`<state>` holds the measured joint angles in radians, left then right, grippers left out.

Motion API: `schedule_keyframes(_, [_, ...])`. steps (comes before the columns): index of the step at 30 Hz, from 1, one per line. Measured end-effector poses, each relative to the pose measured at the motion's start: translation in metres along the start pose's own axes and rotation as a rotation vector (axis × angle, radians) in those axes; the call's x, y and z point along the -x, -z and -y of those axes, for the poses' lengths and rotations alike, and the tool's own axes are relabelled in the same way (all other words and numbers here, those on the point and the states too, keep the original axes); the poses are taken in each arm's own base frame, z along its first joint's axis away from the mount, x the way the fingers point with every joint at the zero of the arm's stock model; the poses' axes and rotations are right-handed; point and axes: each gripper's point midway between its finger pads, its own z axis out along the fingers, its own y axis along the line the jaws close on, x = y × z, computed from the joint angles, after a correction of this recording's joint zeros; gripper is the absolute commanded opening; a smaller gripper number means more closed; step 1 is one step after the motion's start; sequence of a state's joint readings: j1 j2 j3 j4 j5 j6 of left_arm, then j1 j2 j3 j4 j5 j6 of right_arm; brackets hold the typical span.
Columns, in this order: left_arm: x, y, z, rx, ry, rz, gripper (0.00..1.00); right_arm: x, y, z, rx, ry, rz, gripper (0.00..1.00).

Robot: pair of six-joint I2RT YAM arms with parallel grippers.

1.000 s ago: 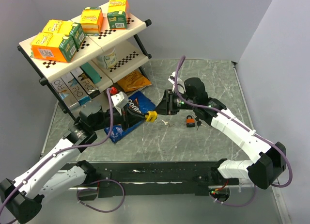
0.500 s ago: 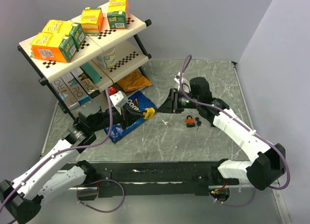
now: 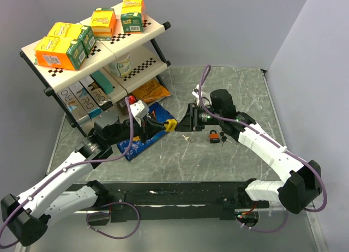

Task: Lock with the key
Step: Adjust the lock.

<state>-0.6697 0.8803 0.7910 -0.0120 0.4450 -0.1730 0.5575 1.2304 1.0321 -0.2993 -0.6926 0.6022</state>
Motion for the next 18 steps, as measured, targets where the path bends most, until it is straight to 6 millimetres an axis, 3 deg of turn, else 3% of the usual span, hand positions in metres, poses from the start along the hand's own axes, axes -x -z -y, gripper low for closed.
schedule_keyframes(11, [0.009, 0.003, -0.001, 0.007, 0.022, 0.034, 0.01, -0.003, 0.003, -0.006, 0.036, 0.041, -0.010, 0.34])
schedule_keyframes(18, [0.022, 0.012, 0.013, -0.060, 0.013, 0.072, 0.01, 0.004, 0.008, 0.011, 0.007, 0.003, 0.019, 0.38])
